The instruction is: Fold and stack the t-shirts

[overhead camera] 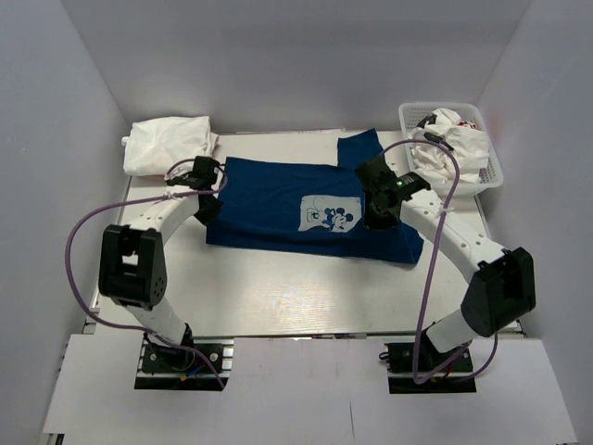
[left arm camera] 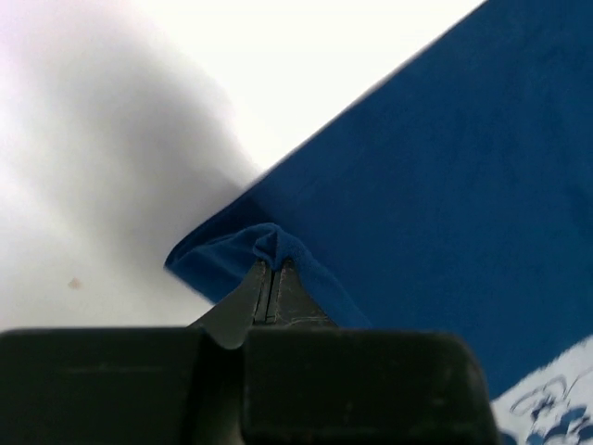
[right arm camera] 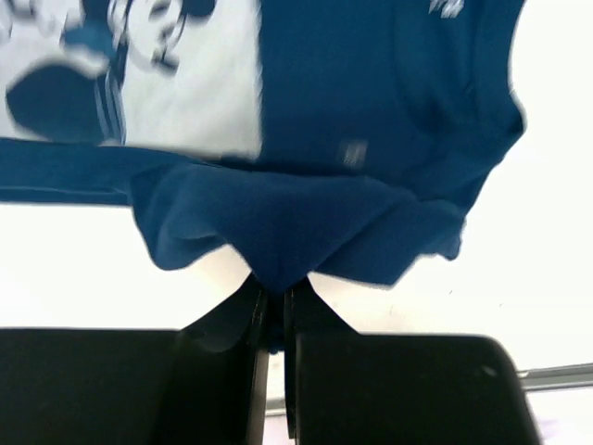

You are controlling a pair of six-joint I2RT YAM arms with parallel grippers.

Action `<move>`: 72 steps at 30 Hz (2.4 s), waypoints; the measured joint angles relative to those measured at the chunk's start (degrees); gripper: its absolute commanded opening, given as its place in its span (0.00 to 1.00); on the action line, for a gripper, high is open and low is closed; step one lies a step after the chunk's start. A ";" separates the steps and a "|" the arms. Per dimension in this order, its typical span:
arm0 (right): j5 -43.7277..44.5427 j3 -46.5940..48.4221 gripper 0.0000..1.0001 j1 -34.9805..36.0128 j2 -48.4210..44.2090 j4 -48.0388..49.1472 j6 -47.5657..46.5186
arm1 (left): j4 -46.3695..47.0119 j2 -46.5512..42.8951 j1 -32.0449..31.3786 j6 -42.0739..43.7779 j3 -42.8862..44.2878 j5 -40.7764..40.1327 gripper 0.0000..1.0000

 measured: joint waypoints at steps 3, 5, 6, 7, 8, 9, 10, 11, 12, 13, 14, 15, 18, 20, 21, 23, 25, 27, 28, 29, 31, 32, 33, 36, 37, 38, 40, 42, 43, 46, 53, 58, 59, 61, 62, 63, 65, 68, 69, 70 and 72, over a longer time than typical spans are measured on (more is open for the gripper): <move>0.59 2.56 0.00 -2.60 3.04 1.03 -1.60 | -0.44 4.94 0.46 0.39 4.70 -0.28 0.00; 0.59 3.54 0.00 -4.07 4.66 1.88 -2.71 | -0.52 7.72 0.72 0.48 7.15 -0.26 0.00; 0.52 4.07 0.00 -4.74 5.44 2.45 -3.17 | -0.55 8.85 0.83 0.50 8.09 -0.26 0.00; 0.39 4.48 0.00 -5.29 6.23 3.08 -3.65 | -0.52 10.05 0.94 0.55 9.01 -0.24 0.00; 0.20 5.03 0.00 -5.86 7.21 3.78 -4.26 | -0.52 11.17 1.03 0.63 9.81 -0.20 0.00; -0.33 5.79 0.00 -6.51 8.44 4.52 -4.92 | -0.55 12.26 1.11 0.66 10.60 -0.17 0.00; -0.63 6.27 0.00 -6.80 9.27 4.90 -5.38 | -0.68 13.42 1.18 0.70 11.58 -0.17 0.00; -0.90 7.41 0.00 -7.17 10.60 5.07 -6.01 | -0.70 14.69 1.22 0.87 12.81 -0.17 0.00; -0.98 8.48 0.00 -7.48 11.96 5.46 -6.56 | -0.66 15.80 1.27 0.96 13.90 -0.20 0.00; -0.92 9.60 0.00 -7.76 13.49 5.99 -7.21 | -0.70 16.76 1.29 1.07 14.86 -0.22 0.00; -0.85 10.62 0.00 -7.96 14.88 6.27 -7.67 | -0.74 17.97 1.31 1.14 16.09 -0.26 0.00; -0.70 11.76 0.00 -8.20 16.48 6.54 -8.20 | -0.70 18.93 1.31 1.31 17.05 -0.28 0.00; -0.57 14.01 0.07 -8.87 20.98 8.07 -9.55 | -1.03 21.49 1.40 1.75 19.82 -0.42 0.09; -0.68 15.37 0.29 -9.42 23.69 8.68 -10.10 | -1.46 22.60 1.49 2.01 21.03 -0.44 0.43; -0.63 16.33 0.37 -9.75 25.09 8.61 -9.99 | -1.77 23.10 1.57 2.71 21.90 -0.44 0.82; -0.28 19.08 0.63 -10.29 27.74 8.48 -9.90 | -2.75 23.52 1.81 2.60 22.82 -0.48 1.00; 0.00 21.92 0.84 -10.86 29.92 8.39 -9.97 | -3.30 23.54 2.14 2.56 23.39 -0.57 1.00; -0.48 23.71 0.90 -11.21 30.60 8.26 -9.79 | -3.98 23.34 2.51 2.43 23.69 -0.63 1.00; -0.87 24.06 0.90 -11.23 30.47 7.96 -9.75 | -4.46 22.99 2.69 2.45 23.71 -0.81 1.00; -1.51 24.15 0.90 -11.28 30.03 7.74 -9.84 | -5.11 22.49 2.80 2.45 23.56 -0.87 1.00; -3.32 21.59 0.90 -11.30 27.74 8.98 -9.66 | -5.49 20.17 2.86 2.56 22.03 -1.01 1.00; -5.18 17.99 0.90 -11.30 25.40 10.84 -9.68 | -5.29 18.21 2.93 2.80 20.39 -0.96 1.00; -7.96 14.27 0.90 -11.32 22.88 11.96 -9.73 | -5.51 16.26 2.93 3.02 18.82 -0.90 1.00; -13.22 5.53 0.90 -11.30 17.31 13.73 -9.90 | -5.70 9.46 2.71 4.48 14.16 -0.24 1.00; -14.88 4.31 0.90 -11.28 16.81 13.75 -9.90 | -5.35 7.26 2.60 5.22 12.55 0.24 1.00; -16.55 3.74 0.90 -11.30 16.87 14.10 -9.90 | -5.38 5.40 2.51 5.84 11.26 0.70 1.00; -18.97 3.69 0.90 -11.30 18.03 15.41 -9.92 | -4.85 1.46 2.45 7.15 7.96 1.88 1.00; -20.55 4.31 0.90 -11.30 19.85 16.37 -9.90 | -4.83 -2.67 2.38 8.37 4.04 2.95 1.00; -21.24 4.83 0.90 -11.30 20.96 16.87 -9.92 | -4.72 -4.66 2.36 8.87 2.08 3.43 1.00; -22.40 5.79 0.90 -11.30 24.20 18.64 -9.90 | -5.60 -10.78 2.32 10.12 -3.37 4.33 1.00; -24.98 8.02 0.90 -11.32 29.40 21.00 -8.68 | -8.70 -19.52 2.36 11.34 -8.59 4.74 1.00; -23.17 11.47 0.90 -11.32 31.43 23.61 -6.97 | -8.79 -21.00 2.45 11.43 -8.63 5.07 1.00; -22.47 12.28 0.90 -11.32 31.76 24.24 -6.86 | -8.70 -21.31 2.45 11.45 -8.76 5.14 1.00; -20.98 13.46 0.90 -11.32 32.06 26.21 -6.84 | -8.59 -22.14 2.45 11.56 -9.09 5.38 1.00; -20.48 13.97 0.90 -11.34 32.22 27.47 -6.84 | -8.55 -22.53 2.45 11.58 -9.29 5.46 1.00; -20.11 14.64 0.90 -11.37 32.57 28.52 -6.88 | -8.57 -22.77 2.45 11.58 -9.31 5.49 1.00; -20.04 16.65 0.90 -11.39 34.34 31.32 -7.06 | -8.39 -23.04 2.45 11.58 -9.33 5.51 1.00; -22.29 19.65 0.90 -11.54 38.49 36.28 -7.45 | -8.33 -23.08 2.45 11.87 -9.33 5.53 1.00; -23.30 19.91 0.90 -11.56 39.41 37.81 -7.56 | -8.33 -23.08 2.45 11.98 -9.33 5.53 1.00; -24.20 19.91 0.90 -11.56 40.06 39.10 -7.80 | -8.33 -23.08 2.45 12.11 -9.33 5.53 1.00; -25.46 19.91 0.90 -11.56 40.41 40.54 -8.83 | -8.28 -23.06 2.45 12.44 -9.33 5.79 1.00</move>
